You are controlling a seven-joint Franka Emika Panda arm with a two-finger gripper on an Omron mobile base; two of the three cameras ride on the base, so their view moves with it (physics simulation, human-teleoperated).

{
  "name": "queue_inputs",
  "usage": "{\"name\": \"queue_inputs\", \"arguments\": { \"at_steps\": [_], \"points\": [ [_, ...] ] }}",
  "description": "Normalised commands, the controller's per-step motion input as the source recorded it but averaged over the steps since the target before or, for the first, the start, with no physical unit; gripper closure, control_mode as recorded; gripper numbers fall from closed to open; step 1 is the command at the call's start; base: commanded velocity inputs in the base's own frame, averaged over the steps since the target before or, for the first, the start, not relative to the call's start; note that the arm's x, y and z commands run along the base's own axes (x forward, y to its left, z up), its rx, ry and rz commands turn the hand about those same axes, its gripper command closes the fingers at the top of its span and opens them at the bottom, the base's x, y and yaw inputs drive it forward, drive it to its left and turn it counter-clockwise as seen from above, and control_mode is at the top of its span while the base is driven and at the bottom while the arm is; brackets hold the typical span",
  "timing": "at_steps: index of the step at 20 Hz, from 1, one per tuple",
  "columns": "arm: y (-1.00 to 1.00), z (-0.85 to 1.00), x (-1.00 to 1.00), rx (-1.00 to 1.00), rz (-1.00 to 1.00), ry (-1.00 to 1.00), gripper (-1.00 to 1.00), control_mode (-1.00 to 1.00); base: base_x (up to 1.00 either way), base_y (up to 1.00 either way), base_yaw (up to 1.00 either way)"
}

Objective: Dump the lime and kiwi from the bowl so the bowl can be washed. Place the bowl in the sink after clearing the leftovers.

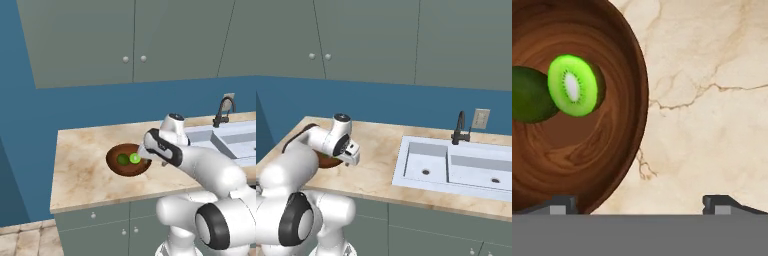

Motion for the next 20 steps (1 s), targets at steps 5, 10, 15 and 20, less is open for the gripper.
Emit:
{"name": "queue_inputs", "arguments": {
  "at_steps": [5, 10, 15, 20],
  "points": [
    [0.07, -0.38, 0.33, 0.0, 0.0, 0.0, -1.0, -1.0, 0.0, 0.0, 0.0],
    [0.22, -0.31, 0.32, 0.0, 0.0, 0.0, -1.0, -1.0, 0.0, 0.0, 0.0],
    [0.18, -0.28, 0.25, 0.0, 0.0, 0.0, -1.0, -1.0, 0.0, 0.0, 0.0],
    [0.06, -0.08, 0.14, 0.03, 0.0, 0.0, 1.0, -1.0, 0.0, 0.0, 0.0]
  ]
}}
